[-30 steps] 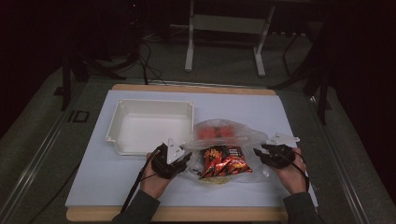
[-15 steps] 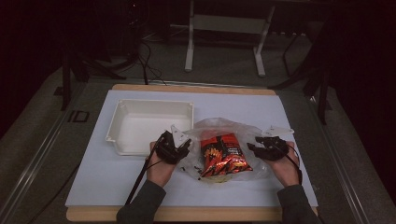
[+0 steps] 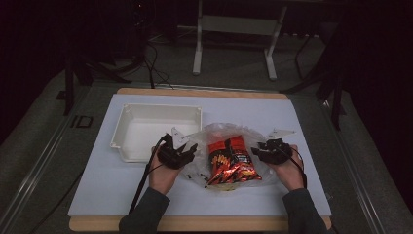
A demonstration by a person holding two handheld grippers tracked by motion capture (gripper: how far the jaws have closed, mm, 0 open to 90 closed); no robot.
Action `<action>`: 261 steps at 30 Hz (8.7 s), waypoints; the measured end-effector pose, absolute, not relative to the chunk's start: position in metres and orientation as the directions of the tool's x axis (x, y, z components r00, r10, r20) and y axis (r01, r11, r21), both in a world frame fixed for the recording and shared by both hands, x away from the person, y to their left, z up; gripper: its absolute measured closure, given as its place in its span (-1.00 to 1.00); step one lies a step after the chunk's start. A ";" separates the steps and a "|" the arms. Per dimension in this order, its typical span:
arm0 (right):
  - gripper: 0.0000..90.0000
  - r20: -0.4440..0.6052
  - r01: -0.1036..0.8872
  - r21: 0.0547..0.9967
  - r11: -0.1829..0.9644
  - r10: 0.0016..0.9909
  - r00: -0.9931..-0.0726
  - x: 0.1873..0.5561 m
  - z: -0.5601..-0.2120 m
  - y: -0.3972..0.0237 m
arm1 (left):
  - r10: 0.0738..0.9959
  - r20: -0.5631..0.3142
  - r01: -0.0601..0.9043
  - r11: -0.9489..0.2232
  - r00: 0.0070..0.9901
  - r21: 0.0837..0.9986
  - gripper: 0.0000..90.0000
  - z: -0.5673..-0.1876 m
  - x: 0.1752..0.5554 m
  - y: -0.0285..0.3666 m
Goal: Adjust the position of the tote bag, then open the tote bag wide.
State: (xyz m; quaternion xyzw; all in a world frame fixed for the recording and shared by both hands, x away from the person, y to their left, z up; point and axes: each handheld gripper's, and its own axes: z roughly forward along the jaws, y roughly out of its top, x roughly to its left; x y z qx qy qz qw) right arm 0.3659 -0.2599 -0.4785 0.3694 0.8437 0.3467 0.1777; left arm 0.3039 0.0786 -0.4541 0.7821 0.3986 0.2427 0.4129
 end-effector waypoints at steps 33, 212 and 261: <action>0.81 -0.070 0.463 0.728 0.505 0.727 -0.683 0.359 -0.473 -0.262 | 0.620 0.339 0.279 -0.686 0.708 0.672 0.05 -0.457 0.329 0.000; 0.61 -0.002 0.488 0.750 0.447 0.739 -0.674 0.292 -0.511 -0.315 | 0.568 0.026 0.393 -0.601 0.822 0.696 0.47 -0.502 0.263 0.002; 0.97 -0.116 0.259 0.840 0.477 0.624 -0.773 0.283 -0.456 -0.286 | 0.575 0.154 0.246 -0.556 0.804 0.794 -0.10 -0.464 0.276 0.027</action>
